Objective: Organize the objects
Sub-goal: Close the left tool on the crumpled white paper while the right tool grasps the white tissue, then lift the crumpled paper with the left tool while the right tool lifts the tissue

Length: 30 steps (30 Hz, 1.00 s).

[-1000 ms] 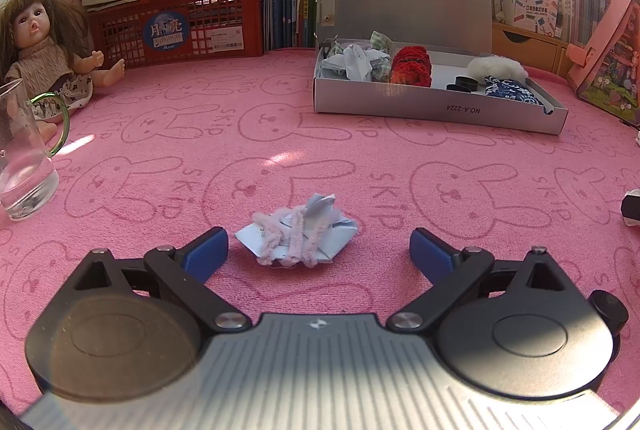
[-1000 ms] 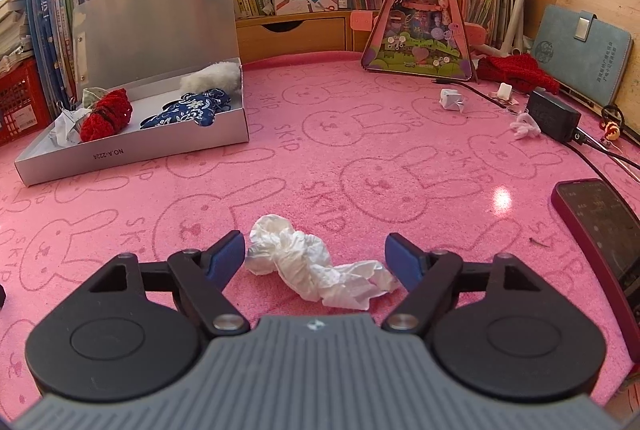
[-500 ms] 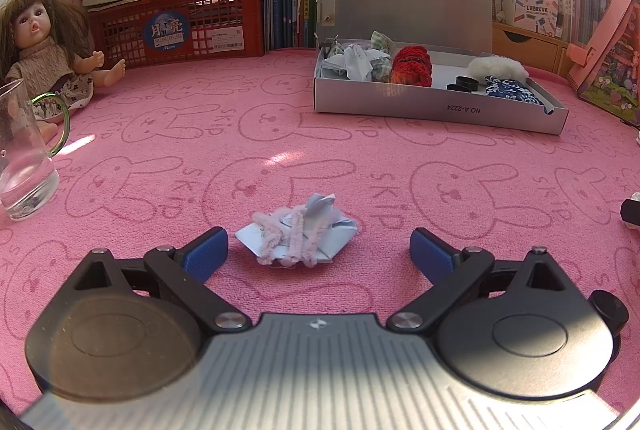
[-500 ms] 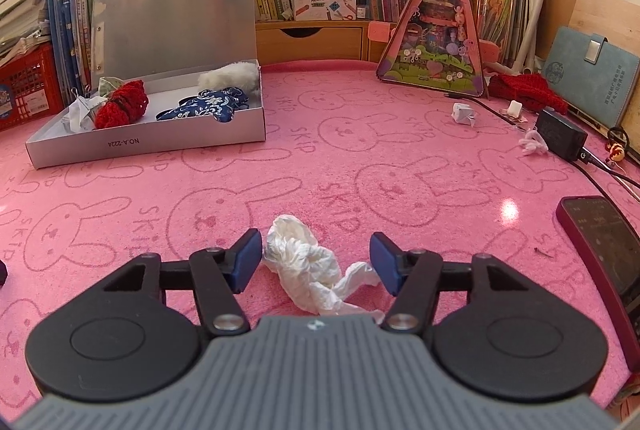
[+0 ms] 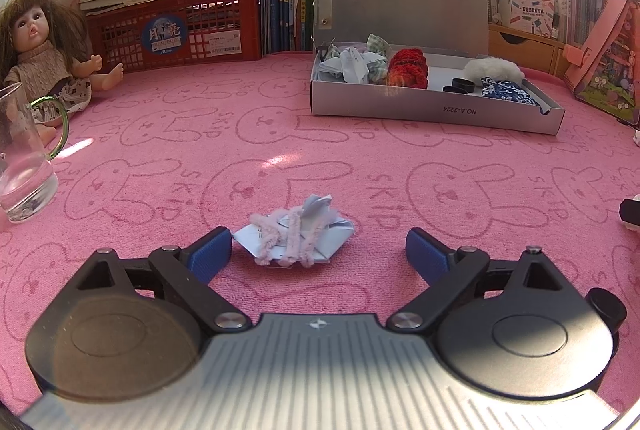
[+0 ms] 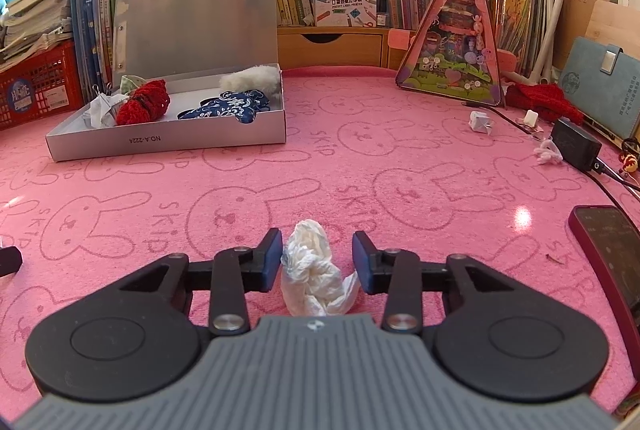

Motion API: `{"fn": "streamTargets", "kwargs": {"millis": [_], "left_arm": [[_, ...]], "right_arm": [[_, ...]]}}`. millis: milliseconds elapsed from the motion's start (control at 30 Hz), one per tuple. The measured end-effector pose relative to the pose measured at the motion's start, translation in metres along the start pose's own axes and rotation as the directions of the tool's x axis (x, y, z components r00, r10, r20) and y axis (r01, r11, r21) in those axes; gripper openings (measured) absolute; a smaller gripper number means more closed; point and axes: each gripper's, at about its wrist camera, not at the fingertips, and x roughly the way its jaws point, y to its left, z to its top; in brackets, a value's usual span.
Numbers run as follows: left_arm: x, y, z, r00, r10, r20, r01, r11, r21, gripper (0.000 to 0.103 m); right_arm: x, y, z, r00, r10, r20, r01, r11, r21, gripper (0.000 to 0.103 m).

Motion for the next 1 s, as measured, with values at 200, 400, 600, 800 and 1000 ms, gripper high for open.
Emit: {"fn": "streamTargets", "kwargs": {"millis": [200,400,600,800,1000], "left_arm": [[-0.005,-0.001,-0.002,1.0,0.002,0.024,-0.002,1.0,0.0,0.077],[-0.008,-0.002,-0.002,0.999,0.013,0.034,-0.013,1.0,-0.005,0.069],[-0.008,-0.002,-0.002,0.999,0.011,0.035,-0.011,1.0,-0.005,0.069],[-0.009,-0.001,-0.003,0.999,0.01,0.038,-0.01,1.0,-0.008,0.069],[-0.008,-0.001,-0.003,0.999,0.01,0.038,-0.01,1.0,-0.008,0.069]], "right_arm": [[0.001,0.0,0.0,1.0,0.002,-0.002,-0.002,1.0,0.001,0.043],[-0.009,-0.002,-0.001,1.0,-0.01,0.025,0.009,1.0,0.012,0.065],[-0.026,-0.005,-0.012,1.0,-0.011,0.012,0.011,1.0,0.012,0.073],[-0.039,-0.01,-0.023,1.0,0.003,-0.03,-0.003,1.0,-0.001,0.054],[-0.039,-0.017,-0.024,0.999,-0.003,-0.036,0.002,1.0,-0.013,0.036]]}}
